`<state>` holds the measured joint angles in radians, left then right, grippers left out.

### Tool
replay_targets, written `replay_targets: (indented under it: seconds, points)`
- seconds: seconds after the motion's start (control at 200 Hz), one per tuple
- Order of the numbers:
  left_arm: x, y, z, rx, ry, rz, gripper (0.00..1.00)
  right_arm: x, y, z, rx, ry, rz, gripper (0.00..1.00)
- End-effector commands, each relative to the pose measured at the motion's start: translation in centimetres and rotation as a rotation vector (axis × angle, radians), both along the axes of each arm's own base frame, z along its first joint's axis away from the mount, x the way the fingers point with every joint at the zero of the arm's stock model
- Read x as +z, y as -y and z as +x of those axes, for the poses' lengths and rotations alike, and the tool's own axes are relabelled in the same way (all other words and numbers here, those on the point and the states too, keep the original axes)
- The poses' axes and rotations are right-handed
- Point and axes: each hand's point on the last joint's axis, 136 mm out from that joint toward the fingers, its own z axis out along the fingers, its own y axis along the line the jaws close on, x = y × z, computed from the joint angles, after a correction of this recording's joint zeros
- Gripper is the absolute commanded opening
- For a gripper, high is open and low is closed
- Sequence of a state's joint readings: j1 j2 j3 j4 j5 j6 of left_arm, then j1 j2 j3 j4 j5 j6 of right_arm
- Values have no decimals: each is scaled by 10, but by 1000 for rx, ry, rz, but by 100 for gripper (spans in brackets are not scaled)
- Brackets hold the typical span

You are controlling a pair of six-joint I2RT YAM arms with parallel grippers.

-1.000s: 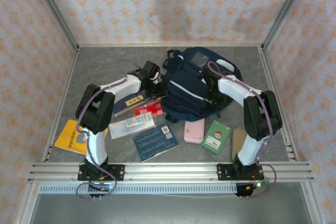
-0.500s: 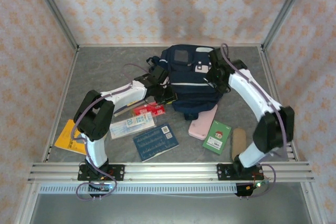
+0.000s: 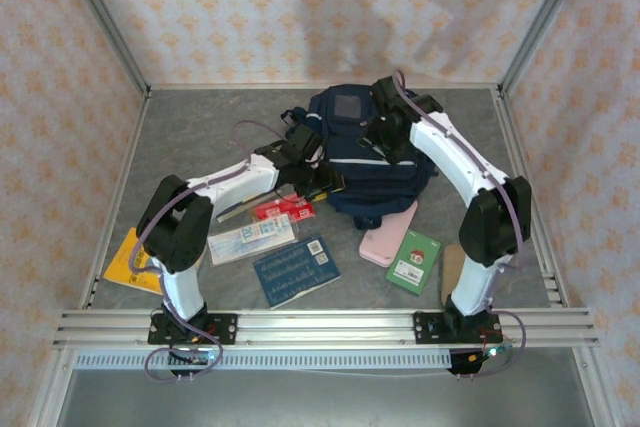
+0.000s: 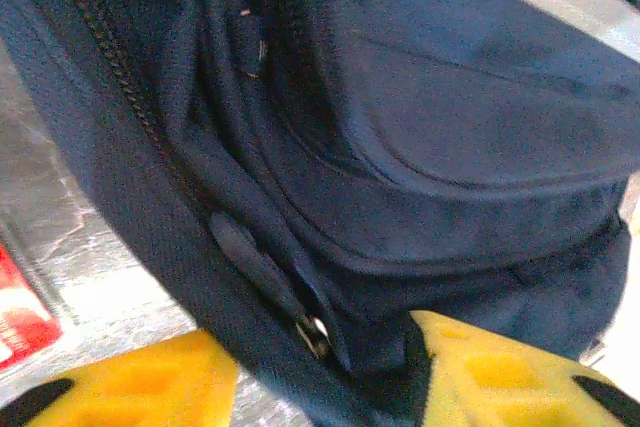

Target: Pack the student bag

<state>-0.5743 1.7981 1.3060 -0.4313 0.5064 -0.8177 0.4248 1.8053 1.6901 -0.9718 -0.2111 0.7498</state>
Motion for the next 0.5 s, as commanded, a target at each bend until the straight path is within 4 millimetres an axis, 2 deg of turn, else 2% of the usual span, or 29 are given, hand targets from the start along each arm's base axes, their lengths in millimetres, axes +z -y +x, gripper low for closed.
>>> replay_targets:
  seconds: [0.0,0.11,0.24,0.33,0.405,0.495]
  points:
    - [55,-28,-2,-5,149,35,53,3,5,-22,-90,-65,25,52]
    - [63,-61,-7,32,178,65,56,0,-10,-19,-313,-21,251,48]
    - [59,-93,-12,46,185,127,56,-28,-18,-22,-518,-54,401,47]
    - [53,-101,-17,39,169,131,56,-40,-24,-17,-554,-67,435,48]
    - [50,-100,-20,27,166,124,56,-40,-30,-7,-559,-39,469,48]
    - [47,-100,-22,26,160,118,56,-46,-26,-4,-578,-36,442,48]
